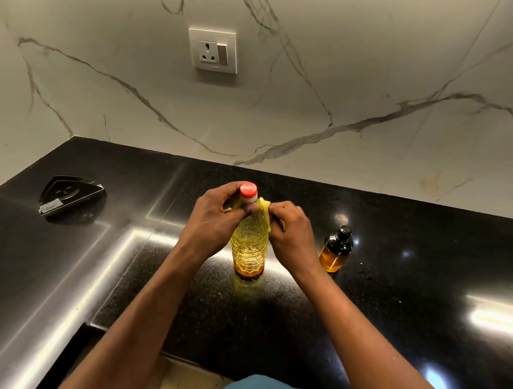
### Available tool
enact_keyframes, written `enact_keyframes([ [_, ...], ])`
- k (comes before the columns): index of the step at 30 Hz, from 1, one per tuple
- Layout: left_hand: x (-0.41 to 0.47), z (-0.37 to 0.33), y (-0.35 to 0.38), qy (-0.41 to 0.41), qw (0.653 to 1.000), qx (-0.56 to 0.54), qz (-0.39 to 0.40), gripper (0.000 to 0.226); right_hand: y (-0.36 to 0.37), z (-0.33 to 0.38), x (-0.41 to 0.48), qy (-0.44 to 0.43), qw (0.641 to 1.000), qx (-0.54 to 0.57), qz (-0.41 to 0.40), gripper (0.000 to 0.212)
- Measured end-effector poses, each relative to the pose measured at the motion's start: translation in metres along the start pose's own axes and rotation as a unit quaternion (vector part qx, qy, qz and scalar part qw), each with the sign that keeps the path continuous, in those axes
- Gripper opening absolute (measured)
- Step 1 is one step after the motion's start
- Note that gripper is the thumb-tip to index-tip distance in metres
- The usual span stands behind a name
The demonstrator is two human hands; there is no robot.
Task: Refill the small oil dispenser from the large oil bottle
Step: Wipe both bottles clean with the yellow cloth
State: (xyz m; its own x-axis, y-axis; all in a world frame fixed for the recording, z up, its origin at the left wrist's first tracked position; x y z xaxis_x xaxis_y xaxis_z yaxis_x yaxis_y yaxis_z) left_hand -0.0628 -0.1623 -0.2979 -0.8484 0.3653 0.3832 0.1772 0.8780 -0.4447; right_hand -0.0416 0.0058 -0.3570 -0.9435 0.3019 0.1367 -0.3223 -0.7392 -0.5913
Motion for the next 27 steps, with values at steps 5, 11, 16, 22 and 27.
enact_keyframes([
  [5,-0.003,0.002,0.004,-0.001,1.000,-0.004,0.002,0.040,0.000,-0.012,-0.019,0.021,0.999,0.034,0.005,0.017],
  [11,-0.002,0.001,0.003,-0.003,1.000,-0.003,0.021,0.041,-0.008,0.000,-0.019,-0.001,0.998,0.068,-0.011,0.022],
  [16,-0.004,0.001,0.006,0.001,1.000,0.004,0.009,0.041,-0.006,-0.011,-0.020,0.010,0.999,0.049,-0.010,0.014],
  [22,-0.004,0.001,0.007,0.007,1.000,0.012,0.008,0.040,-0.011,-0.002,-0.023,0.002,0.997,0.069,-0.022,0.015],
  [27,-0.004,-0.001,0.007,0.008,1.000,0.018,0.011,0.038,-0.009,-0.002,-0.022,-0.009,0.997,0.075,-0.024,0.017],
])
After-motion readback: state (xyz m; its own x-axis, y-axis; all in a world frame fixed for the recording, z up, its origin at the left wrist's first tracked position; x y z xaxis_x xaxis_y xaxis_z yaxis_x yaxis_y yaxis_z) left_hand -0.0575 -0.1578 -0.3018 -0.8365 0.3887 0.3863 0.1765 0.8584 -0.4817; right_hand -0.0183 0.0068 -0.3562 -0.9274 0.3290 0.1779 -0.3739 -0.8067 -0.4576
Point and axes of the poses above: each hand's wrist, its own x-axis towards the middle knuckle, its own y-axis out of the palm, z = x × y, the point moved 2 cm from there along x, towards the middle knuckle, and after that the axes turned 15 degrees about y, right-handed, at the moved point
